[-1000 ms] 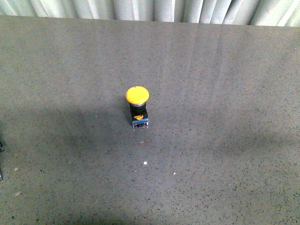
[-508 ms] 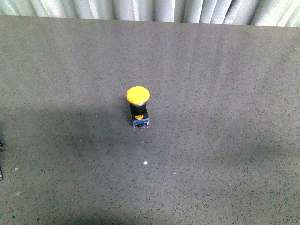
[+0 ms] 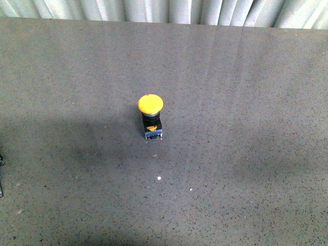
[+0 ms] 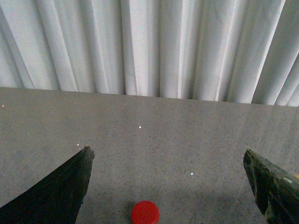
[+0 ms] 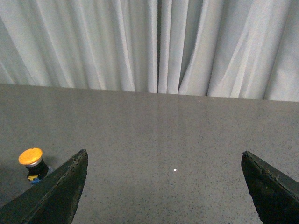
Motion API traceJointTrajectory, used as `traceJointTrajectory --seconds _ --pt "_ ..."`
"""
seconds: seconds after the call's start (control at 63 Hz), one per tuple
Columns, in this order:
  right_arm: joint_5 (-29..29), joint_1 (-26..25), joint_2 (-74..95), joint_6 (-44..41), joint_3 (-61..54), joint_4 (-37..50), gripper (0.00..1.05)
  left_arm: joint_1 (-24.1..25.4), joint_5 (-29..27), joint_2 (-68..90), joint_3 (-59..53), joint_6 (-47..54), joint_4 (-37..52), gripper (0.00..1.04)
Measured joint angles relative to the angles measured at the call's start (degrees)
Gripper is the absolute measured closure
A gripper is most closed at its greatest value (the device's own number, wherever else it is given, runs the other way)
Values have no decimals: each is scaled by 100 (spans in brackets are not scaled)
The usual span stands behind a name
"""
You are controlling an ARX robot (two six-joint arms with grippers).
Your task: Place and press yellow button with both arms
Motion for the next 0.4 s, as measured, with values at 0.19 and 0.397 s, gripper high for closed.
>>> traceJointTrajectory --seconds 0.19,0.397 --pt "0 0 0 0 0 0 9 0 0 0 0 0 0 9" --pt "0 0 0 0 0 0 9 0 0 0 0 0 0 9"
